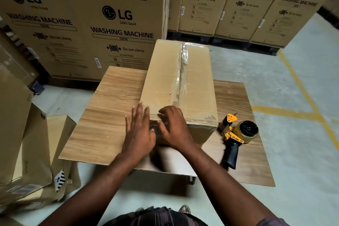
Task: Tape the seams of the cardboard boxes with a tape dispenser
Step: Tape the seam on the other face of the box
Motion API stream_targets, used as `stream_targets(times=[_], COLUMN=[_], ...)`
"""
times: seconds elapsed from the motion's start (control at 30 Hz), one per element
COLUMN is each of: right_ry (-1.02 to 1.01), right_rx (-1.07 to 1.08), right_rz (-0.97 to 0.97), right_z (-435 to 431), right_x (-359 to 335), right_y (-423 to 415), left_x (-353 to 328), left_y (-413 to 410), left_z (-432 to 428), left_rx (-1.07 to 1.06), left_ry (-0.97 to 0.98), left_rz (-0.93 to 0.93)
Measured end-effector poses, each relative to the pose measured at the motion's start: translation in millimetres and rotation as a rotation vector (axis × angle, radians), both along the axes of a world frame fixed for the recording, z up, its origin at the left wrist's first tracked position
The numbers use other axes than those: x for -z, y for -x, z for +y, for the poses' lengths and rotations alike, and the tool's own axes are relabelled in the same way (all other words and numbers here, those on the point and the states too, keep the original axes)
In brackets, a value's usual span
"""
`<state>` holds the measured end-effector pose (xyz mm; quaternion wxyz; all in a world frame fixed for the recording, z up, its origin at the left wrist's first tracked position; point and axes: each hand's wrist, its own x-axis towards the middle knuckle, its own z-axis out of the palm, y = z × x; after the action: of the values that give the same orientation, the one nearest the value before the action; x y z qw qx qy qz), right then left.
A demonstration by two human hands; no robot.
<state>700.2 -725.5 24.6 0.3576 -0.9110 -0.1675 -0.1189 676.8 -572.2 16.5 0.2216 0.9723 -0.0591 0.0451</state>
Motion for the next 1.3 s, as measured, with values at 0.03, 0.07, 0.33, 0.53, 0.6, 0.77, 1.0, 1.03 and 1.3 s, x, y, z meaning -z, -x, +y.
stream_targets(times=[0.03,0.07,0.33,0.53,0.6,0.77,1.0,1.03,1.3], right_ry=[0.065,0.145,0.442,0.394,0.284,0.017,-0.087,-0.101,-0.213], right_rx=[-0.013,-0.029,0.255,0.481,0.487,0.481,0.471,0.472,0.451], right_rz=[-0.004,0.016,0.207,0.259,0.280,0.437,0.452,0.454,0.500], right_z=[-3.4,-5.8,-65.7,-117.6,-116.3,-113.2,-120.0,-121.0,-137.1], right_x=[4.3,7.7,13.8,2.2,1.1,-2.4,10.4,11.3,-1.3], right_y=[8.1,15.9,38.8,37.3,24.4,-5.2,26.2,34.3,24.3], left_x=[-1.0,-1.1,0.7,-8.9,-14.0,-17.2,-15.6,-14.5,-12.5], left_y=[-0.6,-0.8,-6.3,-8.0,-15.8,-47.4,-19.5,-10.7,-2.9], left_z=[-4.2,-9.6,10.7,7.8,3.4,-0.3,-4.9,-6.0,2.0], left_rx=[0.076,0.144,0.247,0.167,0.086,-0.108,-0.246,-0.260,-0.328], left_ry=[-0.063,-0.122,-0.194,-0.006,0.081,0.259,0.461,0.475,0.479], left_rz=[-0.020,-0.019,-0.050,-0.003,0.013,0.161,0.205,0.208,0.297])
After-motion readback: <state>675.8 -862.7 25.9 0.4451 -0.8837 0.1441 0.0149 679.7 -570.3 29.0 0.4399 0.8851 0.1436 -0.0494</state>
